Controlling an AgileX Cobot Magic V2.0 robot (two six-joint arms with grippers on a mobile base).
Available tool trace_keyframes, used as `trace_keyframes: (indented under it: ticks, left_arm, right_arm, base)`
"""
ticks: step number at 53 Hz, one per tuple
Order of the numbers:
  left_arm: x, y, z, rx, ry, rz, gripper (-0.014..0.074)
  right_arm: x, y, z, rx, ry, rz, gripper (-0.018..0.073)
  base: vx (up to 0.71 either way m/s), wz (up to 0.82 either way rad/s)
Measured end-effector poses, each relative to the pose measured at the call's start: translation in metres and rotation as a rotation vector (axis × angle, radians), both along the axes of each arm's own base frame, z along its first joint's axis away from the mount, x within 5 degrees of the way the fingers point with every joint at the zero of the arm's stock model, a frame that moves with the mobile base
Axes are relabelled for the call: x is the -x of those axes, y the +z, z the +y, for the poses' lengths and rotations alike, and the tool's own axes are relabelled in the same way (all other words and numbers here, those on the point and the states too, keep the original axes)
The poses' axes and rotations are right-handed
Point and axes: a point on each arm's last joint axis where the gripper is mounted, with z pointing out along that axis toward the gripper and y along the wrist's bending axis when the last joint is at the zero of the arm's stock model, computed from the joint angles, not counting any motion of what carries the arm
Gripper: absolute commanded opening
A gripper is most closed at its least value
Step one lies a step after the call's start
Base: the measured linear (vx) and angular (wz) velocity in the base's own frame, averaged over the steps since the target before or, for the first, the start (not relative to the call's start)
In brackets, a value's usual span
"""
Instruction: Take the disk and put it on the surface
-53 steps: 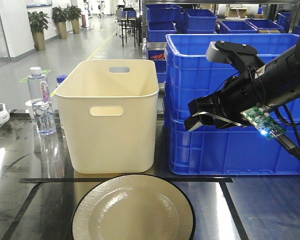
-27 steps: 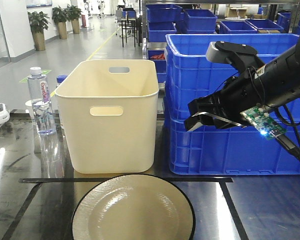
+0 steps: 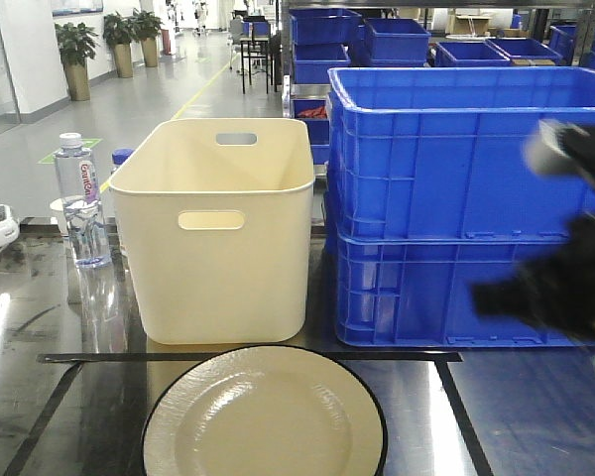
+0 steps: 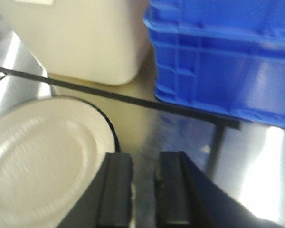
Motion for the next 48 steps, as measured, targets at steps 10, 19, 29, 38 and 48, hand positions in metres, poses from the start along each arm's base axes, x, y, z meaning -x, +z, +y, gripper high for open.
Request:
trace_keyframes:
  ticks: [10,19,29,38,48]
  left_arm:
    - [0.000,0.000,0.000,0.000,0.000,0.001,-0.0008]
    - [0.000,0.000,0.000,0.000,0.000,0.001,-0.0008]
    - [0.000,0.000,0.000,0.000,0.000,0.001,-0.0008]
    - [0.000,0.000,0.000,0.000,0.000,-0.001,-0.0008]
    - [0.000,0.000,0.000,0.000,0.001,0.001,-0.0008]
  right_arm:
    - [0.081,-0.054,-0.032,0.099,-0.026,-0.074,-0.0013]
    - [0.122,-0.117,-0.054,0.121,-0.097,-0.153,-0.0012]
    - [0.159,-0.177,-0.071,0.076,-0.244,-0.367,-0.0011]
    - [0.168,-0.222,-0.073,0.038,-0.284,-0.445,-0.0011]
    - [0.167,-0.225,-0.073,0.031,-0.287,-0.455,-0.0008]
  base:
    - [0.00,0.00]
    - [0.00,0.00]
    - [0.00,0.00]
    - [0.00,0.00]
    - [0.00,0.00]
